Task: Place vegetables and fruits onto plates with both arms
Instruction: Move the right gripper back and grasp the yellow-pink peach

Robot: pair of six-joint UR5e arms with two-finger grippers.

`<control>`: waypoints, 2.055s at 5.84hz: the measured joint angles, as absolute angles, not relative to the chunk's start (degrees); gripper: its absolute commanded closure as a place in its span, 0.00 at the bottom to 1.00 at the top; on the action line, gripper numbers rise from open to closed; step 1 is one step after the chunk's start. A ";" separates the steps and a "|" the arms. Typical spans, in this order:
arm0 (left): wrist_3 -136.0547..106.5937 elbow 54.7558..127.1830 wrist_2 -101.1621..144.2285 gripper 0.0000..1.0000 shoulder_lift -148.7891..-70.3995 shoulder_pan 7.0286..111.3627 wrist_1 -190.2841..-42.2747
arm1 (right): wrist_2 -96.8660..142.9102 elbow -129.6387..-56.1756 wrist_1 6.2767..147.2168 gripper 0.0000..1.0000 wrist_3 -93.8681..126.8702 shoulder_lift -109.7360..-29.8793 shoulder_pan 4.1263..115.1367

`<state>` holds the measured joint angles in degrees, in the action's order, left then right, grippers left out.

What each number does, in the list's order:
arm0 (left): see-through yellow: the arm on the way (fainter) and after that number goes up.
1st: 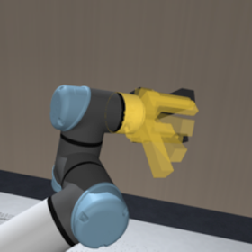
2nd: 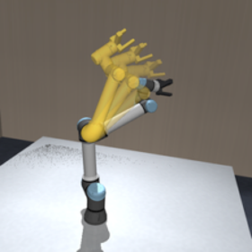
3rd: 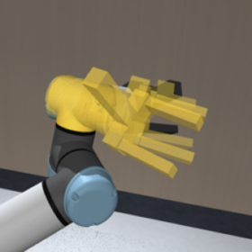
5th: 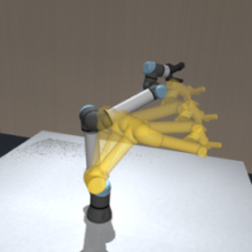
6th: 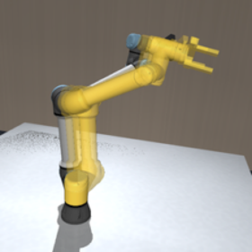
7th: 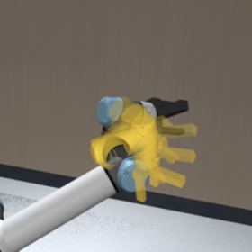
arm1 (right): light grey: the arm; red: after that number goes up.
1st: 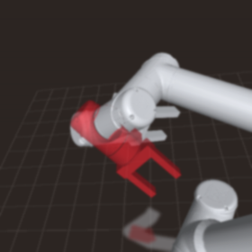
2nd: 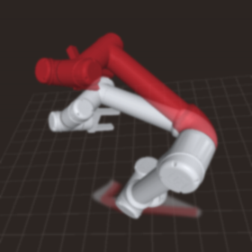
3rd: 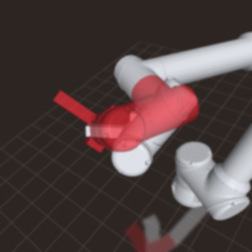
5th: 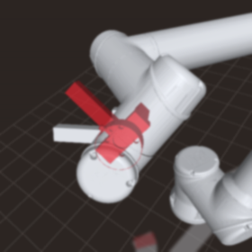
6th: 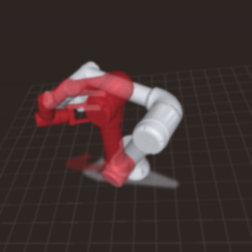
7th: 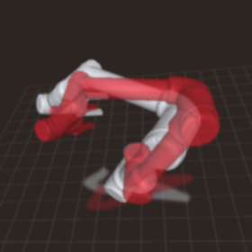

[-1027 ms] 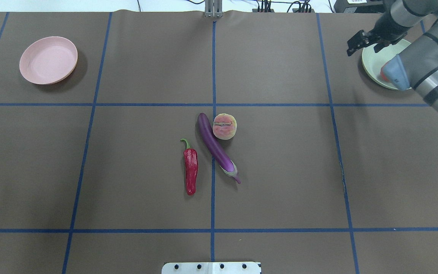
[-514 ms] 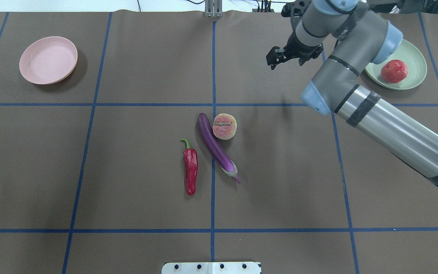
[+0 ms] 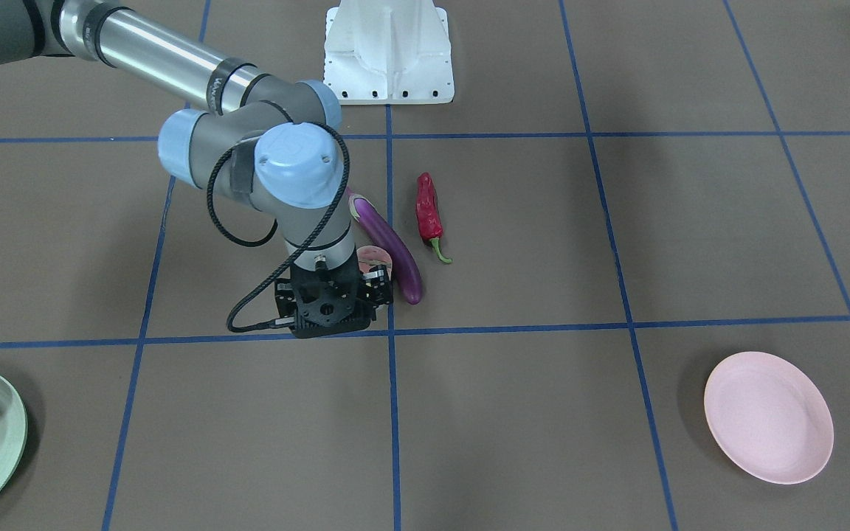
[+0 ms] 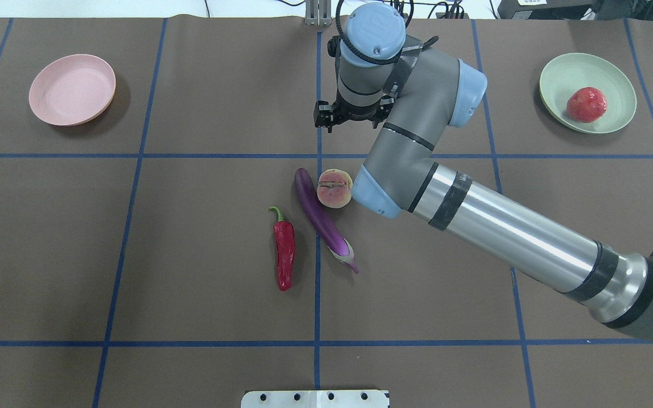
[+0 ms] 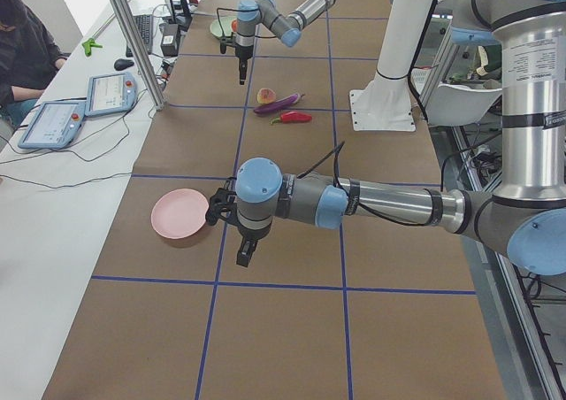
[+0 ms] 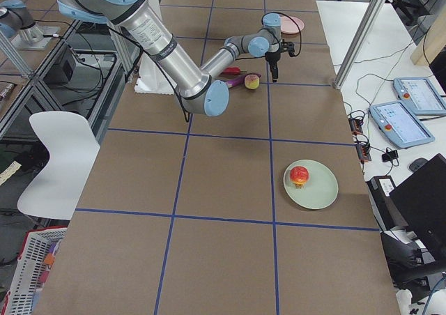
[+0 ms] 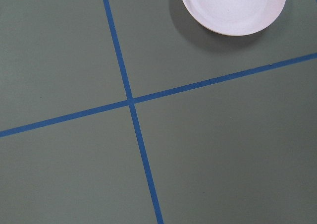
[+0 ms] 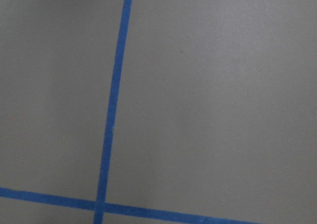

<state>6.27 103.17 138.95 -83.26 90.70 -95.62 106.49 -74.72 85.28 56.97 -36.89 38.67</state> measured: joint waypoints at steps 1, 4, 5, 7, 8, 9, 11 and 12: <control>6.37 103.15 138.95 0.00 -83.20 90.70 -95.63 | 103.71 -74.66 88.71 0.03 58.84 -35.06 36.19; 6.48 103.08 138.95 0.00 -83.15 90.70 -95.62 | 98.40 -74.19 93.39 0.03 62.48 -33.48 31.74; 6.50 103.15 138.96 0.00 -83.10 90.70 -95.63 | 97.30 -74.18 94.86 0.03 62.32 -34.01 31.07; 6.50 103.30 138.96 0.00 -83.16 90.70 -95.63 | 95.01 -74.05 95.59 0.14 62.15 -35.27 29.10; 6.50 103.35 138.95 0.00 -83.24 90.70 -95.62 | 94.70 -73.98 95.59 0.99 62.14 -35.64 28.49; 6.50 103.36 138.96 0.00 -83.29 90.70 -95.62 | 94.75 -74.12 95.56 1.00 62.11 -35.93 28.30; 6.50 103.42 138.95 0.00 -83.25 90.70 -95.62 | 97.42 -75.58 94.64 1.00 60.00 -36.54 31.73; 6.50 103.44 138.93 0.00 -83.26 90.70 -95.62 | 102.14 -77.17 92.46 1.00 54.70 -38.60 36.80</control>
<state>6.50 103.44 138.93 -83.26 90.70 -95.62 102.14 -77.17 92.46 54.70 -38.60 36.80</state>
